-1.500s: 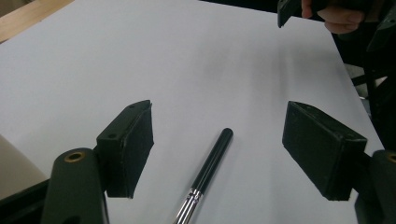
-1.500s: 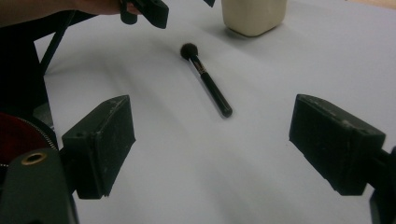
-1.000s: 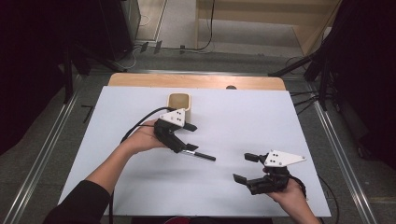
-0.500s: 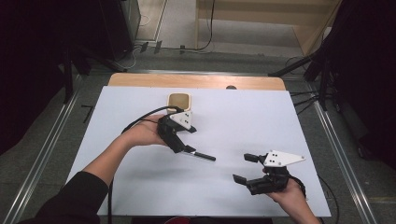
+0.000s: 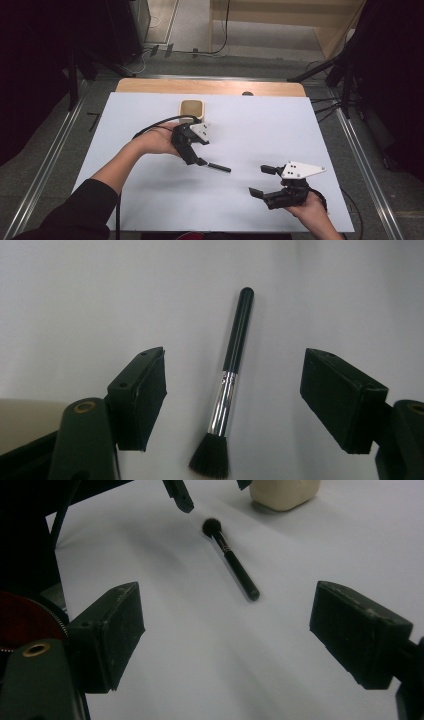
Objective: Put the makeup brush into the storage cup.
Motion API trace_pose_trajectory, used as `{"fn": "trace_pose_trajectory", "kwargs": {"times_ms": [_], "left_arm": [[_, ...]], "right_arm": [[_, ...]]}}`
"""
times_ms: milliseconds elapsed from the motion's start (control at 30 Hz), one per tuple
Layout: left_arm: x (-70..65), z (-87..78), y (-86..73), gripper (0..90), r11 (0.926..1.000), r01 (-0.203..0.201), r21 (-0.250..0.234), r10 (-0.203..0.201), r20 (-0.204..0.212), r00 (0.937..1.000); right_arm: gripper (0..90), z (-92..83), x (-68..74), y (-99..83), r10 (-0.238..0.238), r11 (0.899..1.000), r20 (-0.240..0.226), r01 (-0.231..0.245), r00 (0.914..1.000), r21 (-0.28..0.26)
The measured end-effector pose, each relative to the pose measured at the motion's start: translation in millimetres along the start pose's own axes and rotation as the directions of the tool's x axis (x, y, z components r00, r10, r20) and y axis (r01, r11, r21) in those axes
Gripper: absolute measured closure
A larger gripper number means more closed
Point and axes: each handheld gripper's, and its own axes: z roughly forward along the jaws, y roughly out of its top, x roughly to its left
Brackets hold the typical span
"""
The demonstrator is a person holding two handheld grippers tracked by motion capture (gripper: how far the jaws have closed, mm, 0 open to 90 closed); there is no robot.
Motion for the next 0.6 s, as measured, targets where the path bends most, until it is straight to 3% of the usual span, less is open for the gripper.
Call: {"fn": "trace_pose_trajectory", "kwargs": {"times_ms": [333,600], "left_arm": [[2.1,8.7,0.1,25.9,0.9945,-0.023,0.102,0.022,0.016,0.9996],[2.4,15.2,-1.3,27.2,0.9889,-0.046,0.141,0.043,0.022,0.9988]], "right_arm": [[15.1,0.7,0.3,-0.2,-0.004,1.0,-0.001,0.004,1.0,0.005],[15.2,1.5,0.1,-0.5,-0.003,1.0,-0.004,0.003,1.0,0.008]]}}
